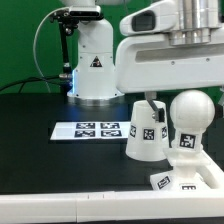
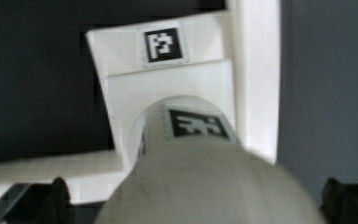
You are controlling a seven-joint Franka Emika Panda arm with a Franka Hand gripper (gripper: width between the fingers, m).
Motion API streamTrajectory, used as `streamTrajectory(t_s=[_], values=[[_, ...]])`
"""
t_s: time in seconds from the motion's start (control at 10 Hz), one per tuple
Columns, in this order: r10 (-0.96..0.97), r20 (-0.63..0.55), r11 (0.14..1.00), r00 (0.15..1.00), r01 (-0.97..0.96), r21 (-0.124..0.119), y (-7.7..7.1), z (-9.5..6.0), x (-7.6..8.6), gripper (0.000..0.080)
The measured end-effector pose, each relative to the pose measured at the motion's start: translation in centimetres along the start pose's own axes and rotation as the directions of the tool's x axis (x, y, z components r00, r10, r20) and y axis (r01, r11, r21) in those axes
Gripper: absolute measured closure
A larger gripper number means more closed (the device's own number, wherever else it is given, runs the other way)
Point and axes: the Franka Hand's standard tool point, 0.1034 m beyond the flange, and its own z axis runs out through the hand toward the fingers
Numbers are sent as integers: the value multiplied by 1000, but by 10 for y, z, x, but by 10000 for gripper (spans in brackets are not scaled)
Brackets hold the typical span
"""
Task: Assemble lamp
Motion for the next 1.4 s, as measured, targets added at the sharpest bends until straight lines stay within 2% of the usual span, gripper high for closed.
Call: streamTrajectory(t_s=[0.1,0.2,0.4,0.5,0.6,0.7,0.8,1.0,1.1,1.2,1.3,1.4], values=[[18,0,1000,1000,-18,-1,0,0,0,101],[17,0,1000,1000,-17,-1,0,0,0,225],[94,0,996,996,-94,0,0,0,0,226],[194,0,981,981,-194,0,-1,0,0,226],[398,-4,917,917,-398,-7,-2,0,-1,226],[556,-6,831,831,-556,-9,-3,0,-2,226],[714,-11,700,700,-714,-10,-5,1,-3,226],[937,34,346,347,-938,22,-12,1,-4,226],[970,56,234,235,-972,30,-13,1,-2,225],[973,57,224,225,-974,27,-14,1,-3,225],[967,56,249,250,-968,29,-14,1,-3,155],[946,53,319,320,-947,28,-13,2,-4,155]])
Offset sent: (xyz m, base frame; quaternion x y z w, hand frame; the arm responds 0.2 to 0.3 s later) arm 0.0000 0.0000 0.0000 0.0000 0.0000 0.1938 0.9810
